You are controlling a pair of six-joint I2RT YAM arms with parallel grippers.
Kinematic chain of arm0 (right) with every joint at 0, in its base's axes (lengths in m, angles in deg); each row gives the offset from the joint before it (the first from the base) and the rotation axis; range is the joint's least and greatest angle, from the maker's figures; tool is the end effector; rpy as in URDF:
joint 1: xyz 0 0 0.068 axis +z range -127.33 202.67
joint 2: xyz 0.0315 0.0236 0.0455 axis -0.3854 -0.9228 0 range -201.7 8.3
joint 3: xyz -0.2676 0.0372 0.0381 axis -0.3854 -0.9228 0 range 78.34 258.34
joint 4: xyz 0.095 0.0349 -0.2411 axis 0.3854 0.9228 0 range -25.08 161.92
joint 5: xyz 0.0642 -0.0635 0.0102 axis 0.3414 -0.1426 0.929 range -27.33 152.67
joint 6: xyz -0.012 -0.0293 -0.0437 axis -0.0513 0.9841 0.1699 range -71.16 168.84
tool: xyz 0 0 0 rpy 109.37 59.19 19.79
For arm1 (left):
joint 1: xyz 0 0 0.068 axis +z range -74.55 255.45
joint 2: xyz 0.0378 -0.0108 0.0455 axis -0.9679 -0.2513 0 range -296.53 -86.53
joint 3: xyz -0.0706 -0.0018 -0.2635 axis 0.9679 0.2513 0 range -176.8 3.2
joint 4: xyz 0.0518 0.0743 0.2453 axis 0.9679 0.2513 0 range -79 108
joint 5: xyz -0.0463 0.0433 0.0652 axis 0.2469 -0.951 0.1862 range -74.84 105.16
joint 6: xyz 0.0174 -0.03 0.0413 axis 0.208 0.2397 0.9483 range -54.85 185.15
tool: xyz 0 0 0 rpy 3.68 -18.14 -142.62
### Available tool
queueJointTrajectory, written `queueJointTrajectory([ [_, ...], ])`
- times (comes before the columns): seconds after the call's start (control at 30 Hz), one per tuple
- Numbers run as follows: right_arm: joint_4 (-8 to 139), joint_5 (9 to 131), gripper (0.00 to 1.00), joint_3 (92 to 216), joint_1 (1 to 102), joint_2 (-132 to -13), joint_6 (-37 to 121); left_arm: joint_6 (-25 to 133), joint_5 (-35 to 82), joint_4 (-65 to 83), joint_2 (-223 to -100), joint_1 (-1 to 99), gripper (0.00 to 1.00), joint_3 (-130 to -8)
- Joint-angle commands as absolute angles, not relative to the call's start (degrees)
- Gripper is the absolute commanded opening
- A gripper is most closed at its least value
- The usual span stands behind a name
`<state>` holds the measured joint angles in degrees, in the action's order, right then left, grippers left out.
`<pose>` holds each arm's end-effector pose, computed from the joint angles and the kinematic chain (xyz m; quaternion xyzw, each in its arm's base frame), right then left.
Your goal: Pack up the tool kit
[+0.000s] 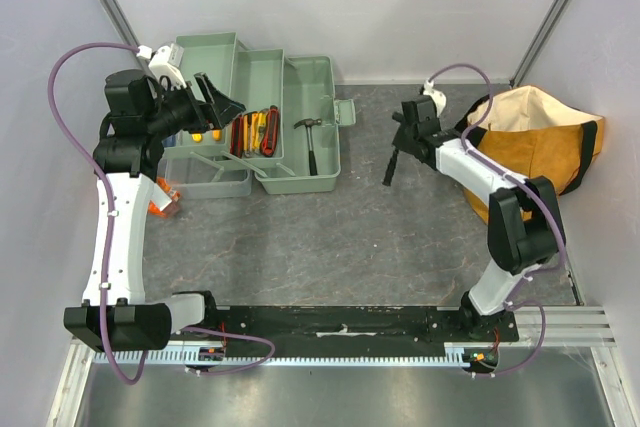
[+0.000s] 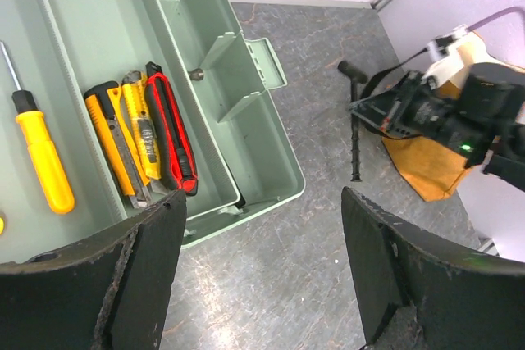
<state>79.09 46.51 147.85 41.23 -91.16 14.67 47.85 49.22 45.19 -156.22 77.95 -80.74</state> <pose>0.3665 0.1127 0.2282 0.1781 0.8959 0.0555 0.4033 0.2490 -0.0091 0.4443 0.0309 0.8002 -0.3085 0.5134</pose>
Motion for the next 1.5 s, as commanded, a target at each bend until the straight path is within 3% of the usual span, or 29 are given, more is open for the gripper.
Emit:
queueJointTrajectory([
  [0.0, 73.1, 51.41, 0.0, 153.74, 44.45, -85.31, 17.46, 47.31, 47.68, 44.92, -154.82, 77.82, 0.81, -82.93],
  [0.3, 61.15, 59.67, 0.0, 160.59, 52.19, -89.95, 18.79, 46.61, 46.8, 45.19, -154.3, 77.91, 0.81, -82.84],
  [0.77, 56.74, 57.22, 0.0, 175.1, 61.78, -108.15, 19.66, 46.34, 45.4, 46.5, -152.45, 77.82, 0.81, -82.67],
  [1.07, 55.26, 55.19, 0.0, 173.53, 62.22, -112.54, 15.1, 46.52, 44.96, 46.68, -151.66, 77.82, 0.81, -81.44],
  [1.3, 45.33, 57.39, 0.0, 167.2, 62.22, -113.78, 12.11, 46.52, 44.96, 46.68, -151.66, 77.91, 0.81, -81.26],
  [1.47, 48.74, 59.15, 0.0, 171.66, 62.22, -118.86, 12.28, 46.52, 44.78, 46.68, -151.66, 77.82, 0.81, -80.82],
])
